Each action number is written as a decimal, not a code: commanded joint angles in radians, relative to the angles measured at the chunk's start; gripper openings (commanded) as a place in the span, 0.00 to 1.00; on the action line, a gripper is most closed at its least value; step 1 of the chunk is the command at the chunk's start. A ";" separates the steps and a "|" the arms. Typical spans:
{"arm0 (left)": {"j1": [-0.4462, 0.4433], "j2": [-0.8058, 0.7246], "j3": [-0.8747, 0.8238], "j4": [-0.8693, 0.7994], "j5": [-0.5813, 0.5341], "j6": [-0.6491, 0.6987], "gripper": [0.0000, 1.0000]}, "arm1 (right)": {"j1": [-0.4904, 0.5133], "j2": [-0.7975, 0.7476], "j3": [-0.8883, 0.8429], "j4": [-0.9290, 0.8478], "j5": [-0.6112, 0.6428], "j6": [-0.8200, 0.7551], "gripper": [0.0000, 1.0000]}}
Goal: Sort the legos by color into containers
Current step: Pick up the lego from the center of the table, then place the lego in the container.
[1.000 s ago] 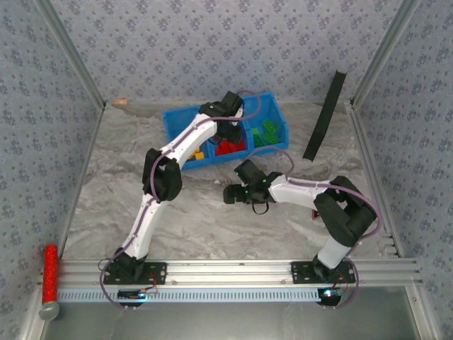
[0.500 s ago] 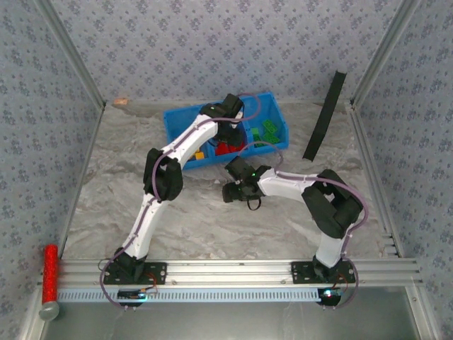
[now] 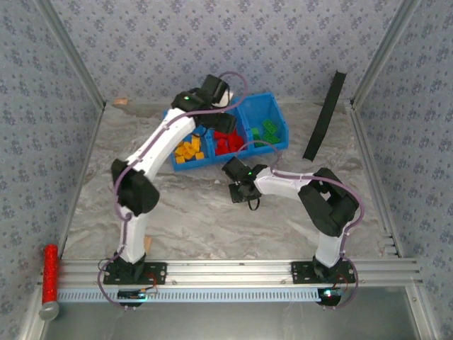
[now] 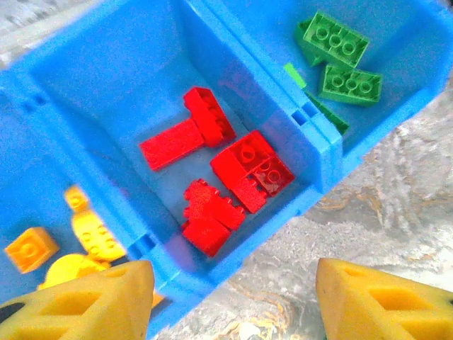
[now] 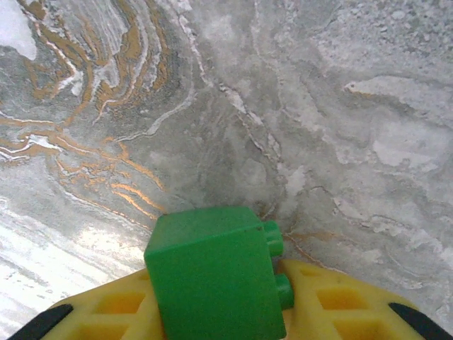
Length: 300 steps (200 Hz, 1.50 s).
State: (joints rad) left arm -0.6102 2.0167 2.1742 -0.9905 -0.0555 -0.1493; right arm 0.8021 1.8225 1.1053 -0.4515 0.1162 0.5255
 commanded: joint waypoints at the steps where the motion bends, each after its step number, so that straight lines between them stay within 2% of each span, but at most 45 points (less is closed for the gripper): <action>1: 0.017 -0.143 -0.146 0.024 -0.033 0.022 0.63 | -0.020 0.026 0.001 -0.034 -0.002 -0.043 0.36; 52: 0.059 -0.491 -0.544 0.068 -0.074 0.006 0.67 | -0.138 -0.114 0.022 -0.125 0.005 -0.140 0.33; 90: 0.087 -0.672 -0.705 0.007 -0.081 0.009 0.68 | -0.235 -0.204 0.079 -0.197 -0.005 -0.210 0.32; 112: 0.101 -0.749 -0.787 -0.028 -0.075 0.003 0.69 | -0.296 -0.207 0.174 -0.211 0.005 -0.255 0.31; 143: 0.102 -0.852 -0.903 -0.035 -0.035 -0.028 0.70 | -0.361 -0.131 0.310 -0.205 0.017 -0.312 0.30; 170: 0.103 -0.961 -0.997 0.006 0.059 -0.042 0.75 | -0.399 -0.031 0.435 -0.186 0.019 -0.341 0.30; 197: 0.103 -1.056 -1.065 0.027 0.092 -0.059 0.78 | -0.418 0.093 0.556 -0.177 0.024 -0.350 0.30; 251: 0.101 -1.157 -1.064 -0.076 0.105 -0.099 0.78 | -0.428 0.319 0.774 -0.214 0.062 -0.362 0.30; 300: 0.103 -1.235 -1.068 -0.071 0.078 -0.110 0.80 | -0.446 0.393 0.837 -0.228 0.068 -0.343 0.34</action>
State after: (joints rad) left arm -0.5102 0.8032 1.1019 -1.0378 0.0296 -0.2436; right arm 0.3695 2.1925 1.8980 -0.6376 0.1581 0.1787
